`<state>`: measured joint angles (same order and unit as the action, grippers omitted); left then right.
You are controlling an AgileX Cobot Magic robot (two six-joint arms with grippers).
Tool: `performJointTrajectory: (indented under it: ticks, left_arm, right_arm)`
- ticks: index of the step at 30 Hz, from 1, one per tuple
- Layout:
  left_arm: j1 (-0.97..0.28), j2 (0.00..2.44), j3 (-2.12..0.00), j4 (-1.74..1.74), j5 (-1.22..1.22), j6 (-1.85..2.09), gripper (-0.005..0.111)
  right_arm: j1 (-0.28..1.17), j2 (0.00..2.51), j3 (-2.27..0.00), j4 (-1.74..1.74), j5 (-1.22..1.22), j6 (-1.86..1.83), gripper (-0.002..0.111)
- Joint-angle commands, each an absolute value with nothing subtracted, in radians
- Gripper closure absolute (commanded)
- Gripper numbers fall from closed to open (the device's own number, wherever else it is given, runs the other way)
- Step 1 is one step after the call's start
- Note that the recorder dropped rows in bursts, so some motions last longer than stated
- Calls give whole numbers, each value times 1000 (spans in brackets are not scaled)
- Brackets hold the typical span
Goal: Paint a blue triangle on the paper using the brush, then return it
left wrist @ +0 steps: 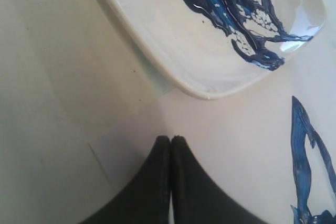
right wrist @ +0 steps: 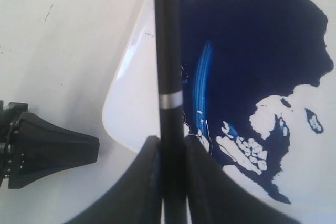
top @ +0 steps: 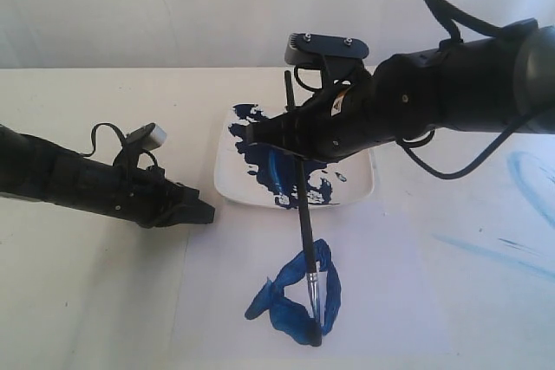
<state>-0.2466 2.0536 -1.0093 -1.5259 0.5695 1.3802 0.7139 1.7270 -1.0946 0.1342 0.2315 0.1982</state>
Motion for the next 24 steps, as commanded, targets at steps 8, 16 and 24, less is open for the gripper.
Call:
performJointTrajectory:
  ticks: [8, 16, 24]
  left_arm:
    - [-253, 2070, -1003, -1525, 568, 1369, 107]
    - [-253, 2070, -1003, -1525, 568, 1369, 107]
    - [-253, 2070, -1003, -1525, 568, 1369, 107]
  right_arm:
    - [694, 1718, -1093, 121, 256, 184, 108]
    - [671, 1718, -1093, 100, 267, 184, 108]
    - [667, 1718, -1093, 93, 201, 184, 108]
